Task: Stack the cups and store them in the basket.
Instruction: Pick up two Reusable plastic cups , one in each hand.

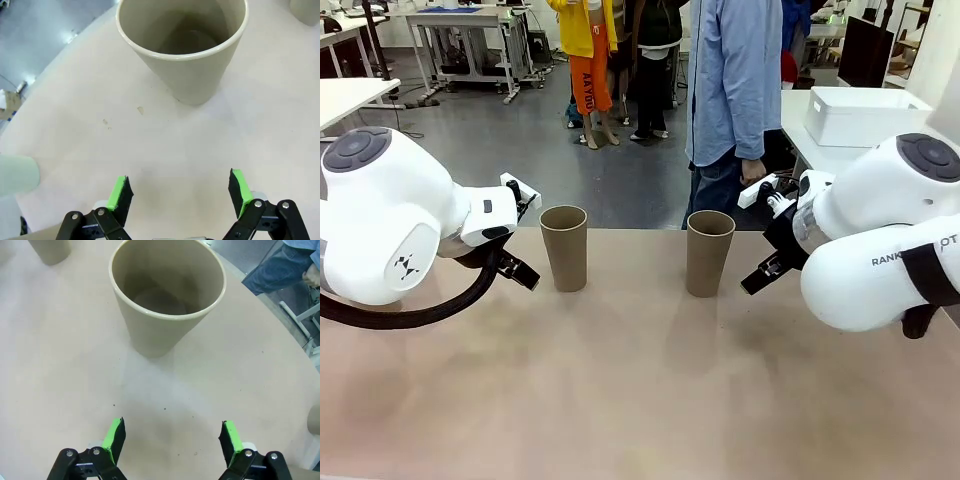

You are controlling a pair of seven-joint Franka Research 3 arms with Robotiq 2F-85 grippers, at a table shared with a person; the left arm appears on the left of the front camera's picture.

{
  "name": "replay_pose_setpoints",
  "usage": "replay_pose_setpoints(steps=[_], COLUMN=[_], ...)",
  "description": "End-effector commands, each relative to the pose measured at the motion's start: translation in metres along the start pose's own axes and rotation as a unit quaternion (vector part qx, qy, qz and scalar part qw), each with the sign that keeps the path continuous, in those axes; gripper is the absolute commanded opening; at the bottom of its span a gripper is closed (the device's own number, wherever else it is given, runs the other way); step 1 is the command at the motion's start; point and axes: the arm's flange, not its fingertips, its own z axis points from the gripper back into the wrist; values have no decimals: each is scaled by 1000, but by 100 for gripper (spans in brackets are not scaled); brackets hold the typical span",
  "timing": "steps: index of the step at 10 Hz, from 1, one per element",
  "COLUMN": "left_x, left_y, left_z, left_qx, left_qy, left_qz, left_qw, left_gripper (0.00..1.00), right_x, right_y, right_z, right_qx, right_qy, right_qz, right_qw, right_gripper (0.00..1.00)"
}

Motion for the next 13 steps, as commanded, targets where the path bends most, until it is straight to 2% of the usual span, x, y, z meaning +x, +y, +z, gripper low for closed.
replay_pose_setpoints(steps=[1, 2, 3, 6, 9, 11, 12, 13], left_x=[0, 0, 9, 37, 10, -26, -40, -43], left_y=[0, 0, 9, 63, 128, 166, 183, 183], left_z=[0, 0, 15, 77, 134, 150, 151, 143], left_qx=[0, 0, -3, -83, -179, -224, -230, -227], left_qy=[0, 0, -12, 5, -10, -40, -64, -74], left_qz=[0, 0, -11, -11, -74, -141, -151, -140], left_qw=[1000, 1000, 1000, 996, 981, 963, 959, 961], left_gripper=[100, 100, 100, 100, 100, 100, 100, 100], right_x=[0, 0, 5, 3, -39, -77, -95, -37], right_y=[0, 0, -24, -104, -157, -169, -170, -186], right_z=[0, 0, 10, 53, 112, 145, 159, 146], right_qx=[0, 0, 7, 25, 37, 42, 46, 12], right_qy=[0, 0, 5, -15, -115, -196, -221, -142], right_qz=[0, 0, -5, -26, -20, 17, 39, -18], right_qw=[1000, 1000, 1000, 999, 992, 980, 973, 990], right_gripper=[100, 100, 100, 100, 100, 100, 100, 100])
